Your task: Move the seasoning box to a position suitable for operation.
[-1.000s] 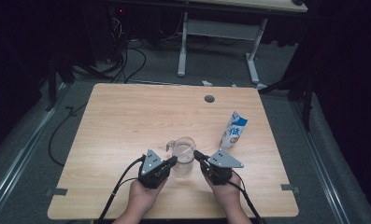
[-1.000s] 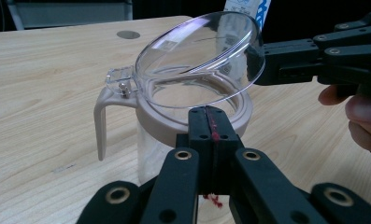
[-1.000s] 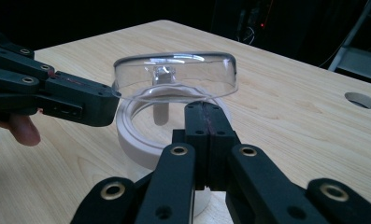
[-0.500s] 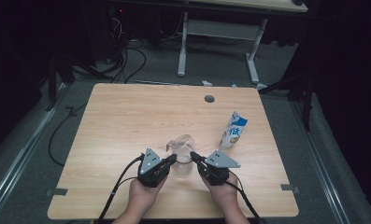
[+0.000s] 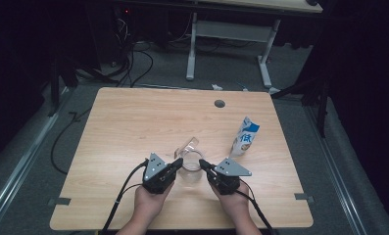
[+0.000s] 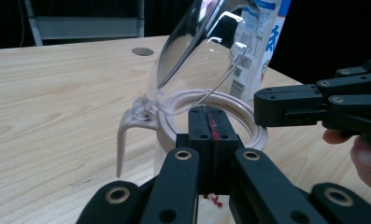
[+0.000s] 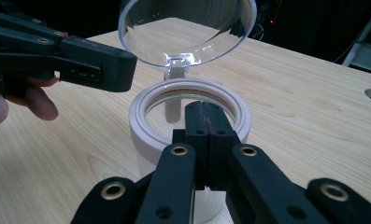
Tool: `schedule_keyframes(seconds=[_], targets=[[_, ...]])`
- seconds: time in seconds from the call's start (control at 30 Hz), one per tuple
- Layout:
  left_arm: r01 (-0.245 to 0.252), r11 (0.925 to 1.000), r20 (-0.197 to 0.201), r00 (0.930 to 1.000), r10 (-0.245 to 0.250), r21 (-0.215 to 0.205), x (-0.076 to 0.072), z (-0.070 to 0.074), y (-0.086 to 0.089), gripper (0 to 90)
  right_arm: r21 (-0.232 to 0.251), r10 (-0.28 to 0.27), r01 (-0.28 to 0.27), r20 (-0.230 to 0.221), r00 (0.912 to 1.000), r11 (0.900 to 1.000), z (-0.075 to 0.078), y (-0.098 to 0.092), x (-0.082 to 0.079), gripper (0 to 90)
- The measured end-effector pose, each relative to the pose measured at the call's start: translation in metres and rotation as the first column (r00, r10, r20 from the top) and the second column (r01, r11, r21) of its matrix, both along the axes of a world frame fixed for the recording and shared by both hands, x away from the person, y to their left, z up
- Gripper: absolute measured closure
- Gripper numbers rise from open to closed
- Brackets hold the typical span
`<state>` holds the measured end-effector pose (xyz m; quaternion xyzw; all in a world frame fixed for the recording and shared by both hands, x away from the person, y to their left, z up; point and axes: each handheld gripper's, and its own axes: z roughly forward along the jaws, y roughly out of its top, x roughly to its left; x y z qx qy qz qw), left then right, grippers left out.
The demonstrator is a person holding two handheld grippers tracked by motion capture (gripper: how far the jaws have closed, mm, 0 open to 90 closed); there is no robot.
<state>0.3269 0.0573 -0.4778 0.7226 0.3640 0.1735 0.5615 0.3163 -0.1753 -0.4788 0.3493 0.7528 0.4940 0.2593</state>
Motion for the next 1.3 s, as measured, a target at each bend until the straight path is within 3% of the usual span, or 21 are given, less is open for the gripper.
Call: schedule_keyframes(seconds=[1.0,1.3], targets=[[-0.066,0.9978,-0.005,0.9978,0.066,-0.003,0.007,-0.003,0.018,89.8,-0.007,0.000,0.000,0.005,1.0000,1.000,0.000,0.000,0.000,90.0],[-0.083,0.9929,-0.048,0.9950,0.087,0.085,0.011,-0.021,0.051,84.9,0.018,-0.020,0.020,0.017,0.9996,1.000,0.008,-0.011,-0.003,89.6]])
